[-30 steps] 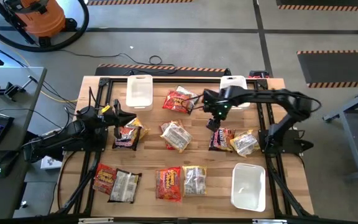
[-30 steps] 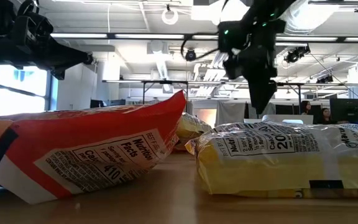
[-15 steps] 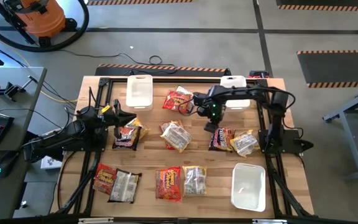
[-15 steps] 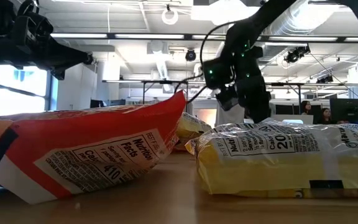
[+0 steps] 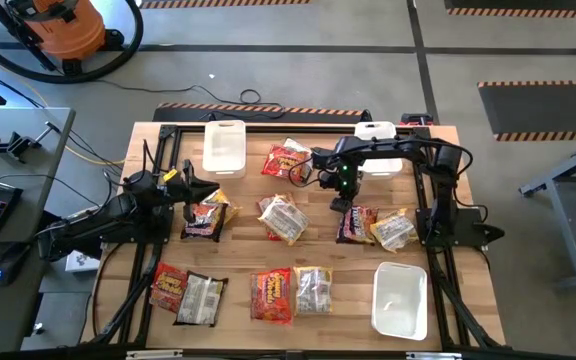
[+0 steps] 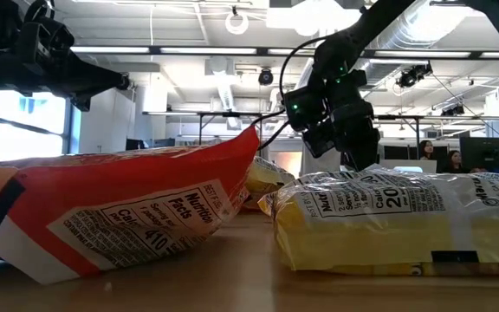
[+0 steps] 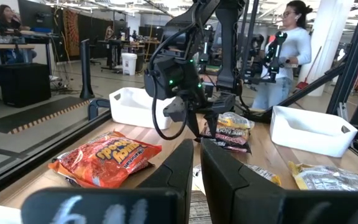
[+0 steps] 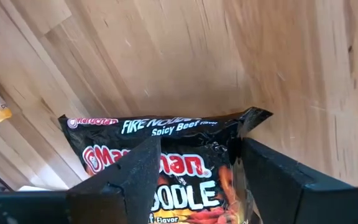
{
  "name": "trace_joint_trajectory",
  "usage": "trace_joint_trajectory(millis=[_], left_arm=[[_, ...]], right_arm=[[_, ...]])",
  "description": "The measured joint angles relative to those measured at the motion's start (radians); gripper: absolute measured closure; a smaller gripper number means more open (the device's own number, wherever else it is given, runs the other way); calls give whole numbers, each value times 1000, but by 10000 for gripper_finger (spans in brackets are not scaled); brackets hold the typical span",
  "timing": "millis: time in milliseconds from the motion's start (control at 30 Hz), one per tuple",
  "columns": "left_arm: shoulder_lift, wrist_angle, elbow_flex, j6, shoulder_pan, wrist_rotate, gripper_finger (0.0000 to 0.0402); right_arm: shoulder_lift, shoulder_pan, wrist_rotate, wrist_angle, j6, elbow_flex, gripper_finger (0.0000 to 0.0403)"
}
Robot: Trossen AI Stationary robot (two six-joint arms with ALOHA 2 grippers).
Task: Sort Maruchan noodles
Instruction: Put the black noodle pack into the top right white bin
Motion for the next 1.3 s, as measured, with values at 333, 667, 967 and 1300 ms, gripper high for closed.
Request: trace_joint_trajectory(millis=[333,667,967,1300], left_arm=[[0,0,0,0,0,0,378],[0,0,0,0,0,0,378],[0,0,0,0,0,0,378],[0,0,0,0,0,0,378]], right_arm=[[0,4,13,12,10,-2,194],[0,36,76,42,-14,-8,121],[-6,40,32,107,-49,-101,128],[3,40,7,81,-32,-78,267]])
